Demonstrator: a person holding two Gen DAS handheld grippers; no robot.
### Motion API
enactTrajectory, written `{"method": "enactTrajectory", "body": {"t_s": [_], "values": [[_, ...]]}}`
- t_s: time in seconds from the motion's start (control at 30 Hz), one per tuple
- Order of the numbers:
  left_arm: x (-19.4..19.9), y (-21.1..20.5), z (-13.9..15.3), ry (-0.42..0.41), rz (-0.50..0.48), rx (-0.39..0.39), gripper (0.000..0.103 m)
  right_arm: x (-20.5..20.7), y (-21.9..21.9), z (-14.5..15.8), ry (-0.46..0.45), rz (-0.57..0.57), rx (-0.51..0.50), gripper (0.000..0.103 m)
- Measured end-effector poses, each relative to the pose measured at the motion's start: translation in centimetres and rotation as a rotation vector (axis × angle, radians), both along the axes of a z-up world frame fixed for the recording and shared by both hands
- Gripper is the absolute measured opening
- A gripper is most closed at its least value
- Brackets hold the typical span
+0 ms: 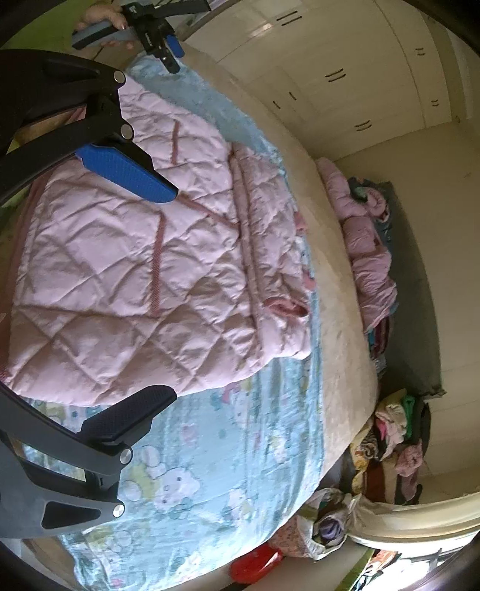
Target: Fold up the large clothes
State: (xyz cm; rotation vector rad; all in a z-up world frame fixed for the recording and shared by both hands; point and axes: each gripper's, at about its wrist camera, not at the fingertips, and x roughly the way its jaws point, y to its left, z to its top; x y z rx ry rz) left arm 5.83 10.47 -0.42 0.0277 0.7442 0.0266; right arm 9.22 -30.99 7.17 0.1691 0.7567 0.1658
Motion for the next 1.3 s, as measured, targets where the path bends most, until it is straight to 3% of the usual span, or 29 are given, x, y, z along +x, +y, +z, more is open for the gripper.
{"method": "enactTrajectory", "body": {"t_s": [0.43,0.87,1.07,1.17,1.3], "values": [[-0.4,2.4,-4.6,0.112,0.031,-0.013,0.094,-0.8,-1.9,-4.8,0.126,-0.028,-0.014,0.099],[-0.8,5.9,-11.1,0.319,0.049,-0.225,0.094,-1.5,-2.9,-7.5,0.199,-0.024,0.009,0.099],[0.1,6.9,-11.8,0.378,0.026,-0.314,0.094,-1.9,-3.7,-8.6,0.228,-0.024,0.027,0.099],[0.2,6.3,-11.7,0.37,-0.017,-0.305,0.094,-2.1,-4.0,-9.1,0.24,-0.016,0.044,0.099],[-0.1,5.4,-11.4,0.338,-0.043,-0.289,0.072,-2.2,-4.6,-9.7,0.266,-0.022,0.069,0.099]]}}
